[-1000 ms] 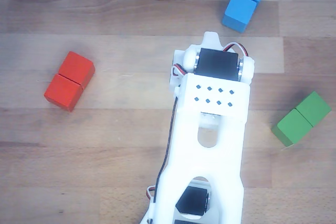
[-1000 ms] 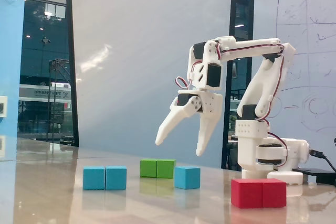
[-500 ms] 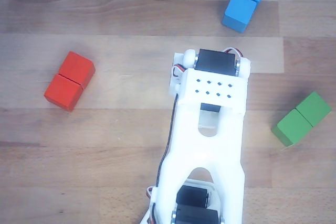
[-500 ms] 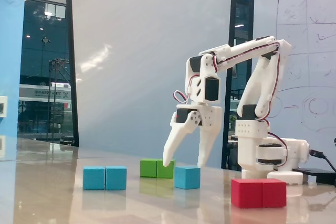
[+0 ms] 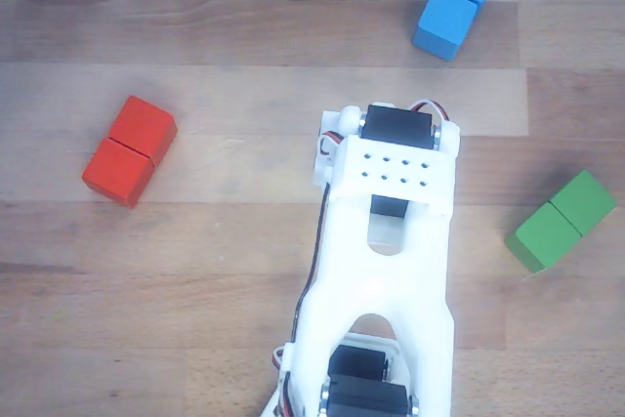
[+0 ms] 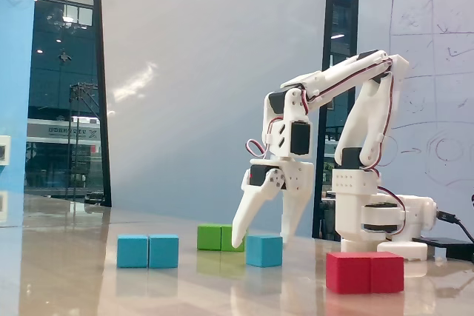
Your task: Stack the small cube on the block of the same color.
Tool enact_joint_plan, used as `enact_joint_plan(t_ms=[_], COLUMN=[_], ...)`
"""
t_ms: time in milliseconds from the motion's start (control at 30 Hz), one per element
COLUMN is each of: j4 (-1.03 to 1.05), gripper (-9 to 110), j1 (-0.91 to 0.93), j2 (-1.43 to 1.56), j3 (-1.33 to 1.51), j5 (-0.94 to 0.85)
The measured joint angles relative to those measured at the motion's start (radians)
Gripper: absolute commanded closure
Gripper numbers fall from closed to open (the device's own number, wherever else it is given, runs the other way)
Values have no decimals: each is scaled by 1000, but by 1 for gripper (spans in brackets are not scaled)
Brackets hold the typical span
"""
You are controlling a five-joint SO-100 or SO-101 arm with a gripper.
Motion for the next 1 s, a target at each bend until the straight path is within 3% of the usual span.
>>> enact_joint_plan(t_ms=[200, 700, 1000], j4=[-25, -26, 156], gripper=[89, 85, 85], j1=[0, 0, 8], j2=[0, 0, -2], j3=[11, -14, -376], j5=[-9, -12, -89])
